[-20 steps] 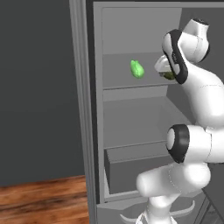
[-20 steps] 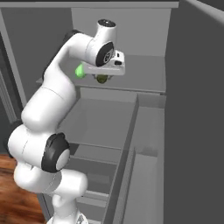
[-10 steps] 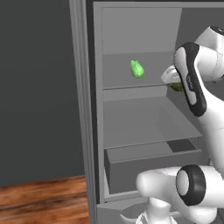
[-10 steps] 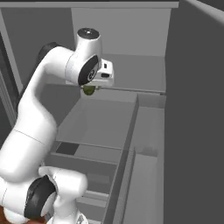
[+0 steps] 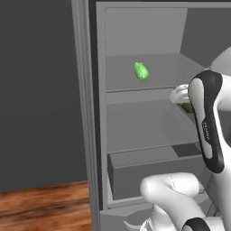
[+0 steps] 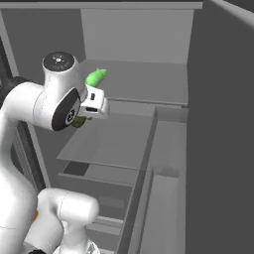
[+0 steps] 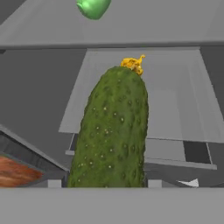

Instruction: Gather the corn and cucumber from the fridge and place them on a tray on the dining counter. Then gather the steak and fish from the fridge and place them on the other tray.

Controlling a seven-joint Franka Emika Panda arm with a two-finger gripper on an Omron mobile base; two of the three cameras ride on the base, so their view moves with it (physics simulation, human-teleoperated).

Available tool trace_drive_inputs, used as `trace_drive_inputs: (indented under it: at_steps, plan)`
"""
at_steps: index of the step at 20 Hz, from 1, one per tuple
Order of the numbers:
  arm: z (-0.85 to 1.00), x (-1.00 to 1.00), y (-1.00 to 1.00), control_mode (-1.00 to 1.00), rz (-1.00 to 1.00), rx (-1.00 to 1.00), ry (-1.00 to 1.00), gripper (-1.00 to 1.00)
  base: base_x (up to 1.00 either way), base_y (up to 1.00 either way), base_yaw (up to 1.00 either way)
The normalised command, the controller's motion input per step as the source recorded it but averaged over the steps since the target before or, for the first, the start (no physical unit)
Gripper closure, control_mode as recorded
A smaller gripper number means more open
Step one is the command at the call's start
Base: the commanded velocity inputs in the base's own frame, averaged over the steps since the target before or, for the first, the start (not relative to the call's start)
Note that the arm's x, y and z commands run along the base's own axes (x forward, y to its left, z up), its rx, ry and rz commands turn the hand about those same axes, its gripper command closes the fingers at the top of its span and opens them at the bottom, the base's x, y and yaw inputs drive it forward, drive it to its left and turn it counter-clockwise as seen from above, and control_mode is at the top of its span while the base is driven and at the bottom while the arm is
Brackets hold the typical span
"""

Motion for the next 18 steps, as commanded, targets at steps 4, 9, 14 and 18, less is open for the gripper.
trace_drive_inputs:
  at_steps: [4, 9, 14, 18]
  plan:
    - [0.00, -0.92, 0.31, -1.00, -0.18, 0.03, -0.04, 1.00, 0.00, 0.00, 0.00]
    - [0.00, -0.88, 0.19, -1.00, -0.15, 0.03, -0.04, 1.00, 0.00, 0.00, 0.00]
    - [0.00, -0.16, 0.07, -1.00, -0.04, 0.00, 0.01, 1.00, 0.00, 0.00, 0.00]
    - [-0.02, -0.01, 0.03, -1.00, 0.00, 0.00, 0.00, 1.00, 0.00, 0.00, 0.00]
